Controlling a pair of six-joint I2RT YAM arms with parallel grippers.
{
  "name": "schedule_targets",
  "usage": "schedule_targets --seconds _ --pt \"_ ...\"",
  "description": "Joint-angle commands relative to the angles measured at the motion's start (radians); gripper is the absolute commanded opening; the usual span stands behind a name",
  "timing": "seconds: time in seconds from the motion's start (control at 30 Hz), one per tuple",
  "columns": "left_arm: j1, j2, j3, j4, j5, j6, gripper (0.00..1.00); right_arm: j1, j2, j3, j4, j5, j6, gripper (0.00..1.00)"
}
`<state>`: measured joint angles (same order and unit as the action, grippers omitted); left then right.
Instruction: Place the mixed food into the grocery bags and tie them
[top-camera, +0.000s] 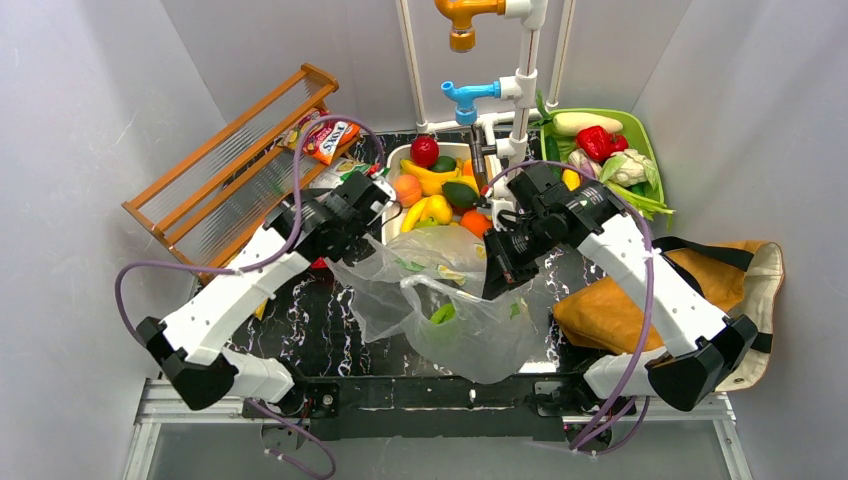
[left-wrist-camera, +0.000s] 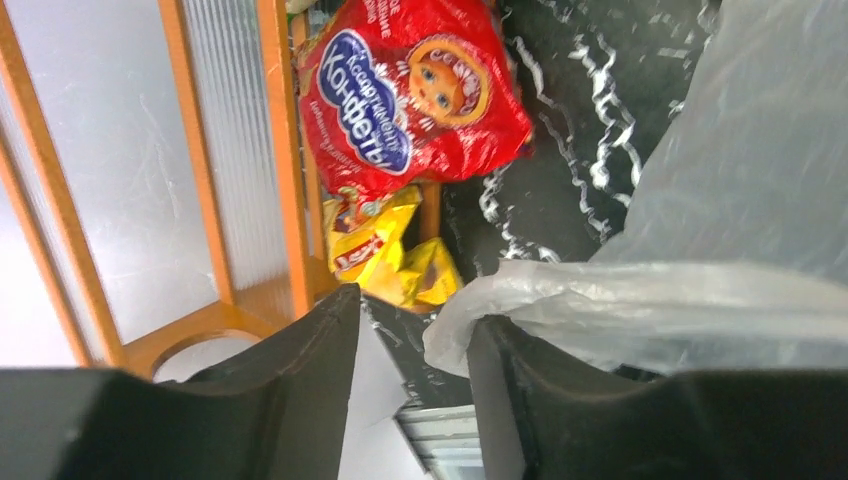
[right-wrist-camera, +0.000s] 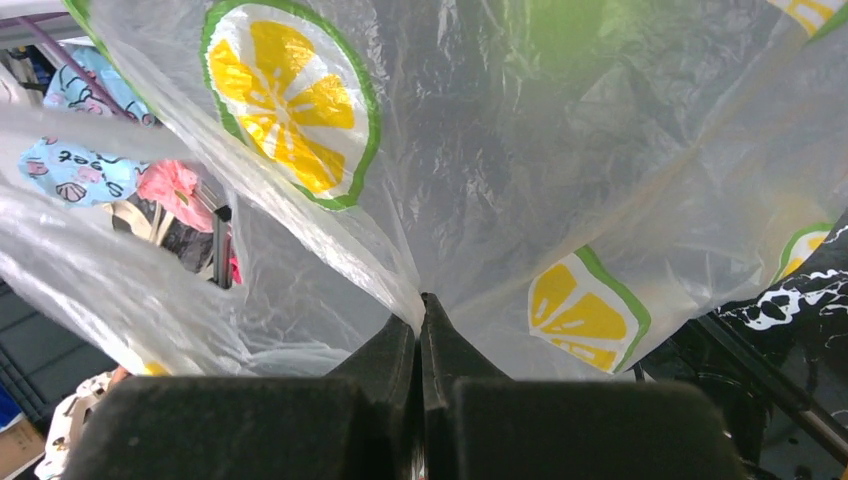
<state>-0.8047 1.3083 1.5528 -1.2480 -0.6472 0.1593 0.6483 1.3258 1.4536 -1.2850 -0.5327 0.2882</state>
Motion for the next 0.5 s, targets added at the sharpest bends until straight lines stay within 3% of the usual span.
schedule_targets --seconds 0.0,0.1,0.2,0.37,0.47 --pt "0.013 0.066 0.095 0.014 0.061 -0.143 0.53 -0.003 -0.037 0.051 -0.001 -0.061 0.007 0.03" --pt "0.013 0.100 0.170 -0.025 0.150 -0.202 0.81 -0.001 -0.039 0.021 0.026 -0.070 0.033 0.03" --pt "0.012 0.110 0.235 -0.064 0.197 -0.213 0.96 0.000 -0.030 -0.008 0.048 -0.080 0.053 0.03" --pt "0.013 0.099 0.365 -0.127 0.197 -0.230 0.98 0.002 -0.027 -0.015 0.081 -0.101 0.066 0.04" --pt "0.014 0.112 0.544 -0.141 0.229 -0.294 0.98 0.002 -0.007 0.017 0.061 -0.117 0.059 0.07"
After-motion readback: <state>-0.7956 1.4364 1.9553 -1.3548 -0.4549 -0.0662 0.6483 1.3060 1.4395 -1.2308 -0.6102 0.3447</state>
